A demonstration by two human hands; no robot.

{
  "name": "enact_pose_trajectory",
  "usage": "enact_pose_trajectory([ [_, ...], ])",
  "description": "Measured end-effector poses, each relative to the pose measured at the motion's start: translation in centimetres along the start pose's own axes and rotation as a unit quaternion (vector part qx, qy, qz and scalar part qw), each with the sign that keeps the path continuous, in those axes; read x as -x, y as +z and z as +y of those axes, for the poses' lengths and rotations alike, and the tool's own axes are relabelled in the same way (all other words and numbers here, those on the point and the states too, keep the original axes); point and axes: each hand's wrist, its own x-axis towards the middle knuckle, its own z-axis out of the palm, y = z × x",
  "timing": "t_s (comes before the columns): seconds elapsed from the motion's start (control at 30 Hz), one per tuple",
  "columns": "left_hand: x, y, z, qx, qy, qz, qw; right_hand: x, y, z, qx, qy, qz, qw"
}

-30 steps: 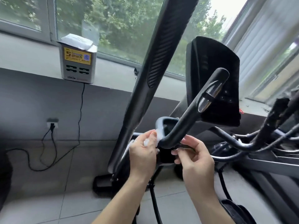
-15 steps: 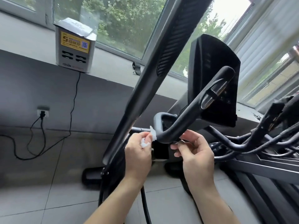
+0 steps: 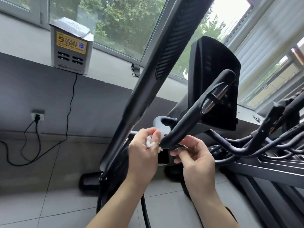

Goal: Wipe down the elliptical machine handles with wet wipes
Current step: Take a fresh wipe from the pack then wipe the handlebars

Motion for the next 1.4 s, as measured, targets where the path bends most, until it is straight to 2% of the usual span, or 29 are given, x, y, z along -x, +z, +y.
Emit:
enact_pose_trajectory([
  [0.1,-0.5,1.6,3.3,-0.006,0.070,-0.043,0.997,0.0,-0.2,-0.1,-0.004,0.013,-0.002,1.000],
  [0.2,-1.1,1.5,3.3,-0.071,0.133,-0.069,0.986,0.1,-0.1,-0.3,-0.001,0.018,-0.004,1.000],
  [0.27,-1.4,0.1,1.8,-0.148,0.128,-0.058,0.979,0.1,-0.1,-0.4,0.004,0.020,-0.007,1.000],
  [0.33,-1.1,-1.2,0.7,-0.190,0.080,-0.053,0.977,0.1,-0.2,-0.5,0.006,0.022,-0.003,1.000],
  [0.43,-0.8,-1.0,2.3,-0.141,0.032,-0.054,0.988,0.2,-0.1,-0.7,0.002,0.029,-0.005,1.000],
  [0.5,-1.5,0.8,4.6,-0.091,0.058,-0.050,0.993,0.2,-0.1,-0.9,-0.003,0.038,-0.001,0.999],
  [0.6,-3.2,3.4,6.6,-0.078,0.119,-0.056,0.988,0.0,-0.3,-1.2,-0.002,0.052,0.004,0.999],
  [0.7,-3.6,3.3,6.2,-0.111,0.136,-0.090,0.980,0.1,-0.6,-1.4,0.011,0.057,0.002,0.998],
  [0.77,-3.2,1.4,5.2,-0.181,0.137,-0.108,0.968,0.1,-0.9,-1.3,0.033,0.053,0.022,0.998],
  [0.87,-2.0,-1.2,5.1,-0.246,0.137,-0.139,0.949,0.3,-1.6,-1.8,0.042,0.021,0.068,0.997],
  [0.97,-1.0,-1.0,7.3,-0.186,0.148,-0.170,0.956,0.8,-1.7,-3.7,-0.051,-0.006,0.041,0.998],
  [1.07,-0.7,0.4,9.5,-0.145,0.158,-0.237,0.947,0.9,-2.1,-5.6,-0.139,-0.030,-0.001,0.990],
  [1.17,-1.5,1.1,10.9,-0.145,0.152,-0.234,0.949,-1.0,-2.9,-7.0,-0.147,-0.068,0.046,0.986],
  [1.3,-2.9,1.4,11.2,-0.154,0.132,-0.154,0.967,-7.7,-4.0,-9.0,-0.045,-0.221,0.163,0.961],
  [1.4,-3.6,2.3,10.7,-0.206,0.151,-0.135,0.957,-11.9,-4.2,-10.2,0.089,-0.323,0.179,0.925],
])
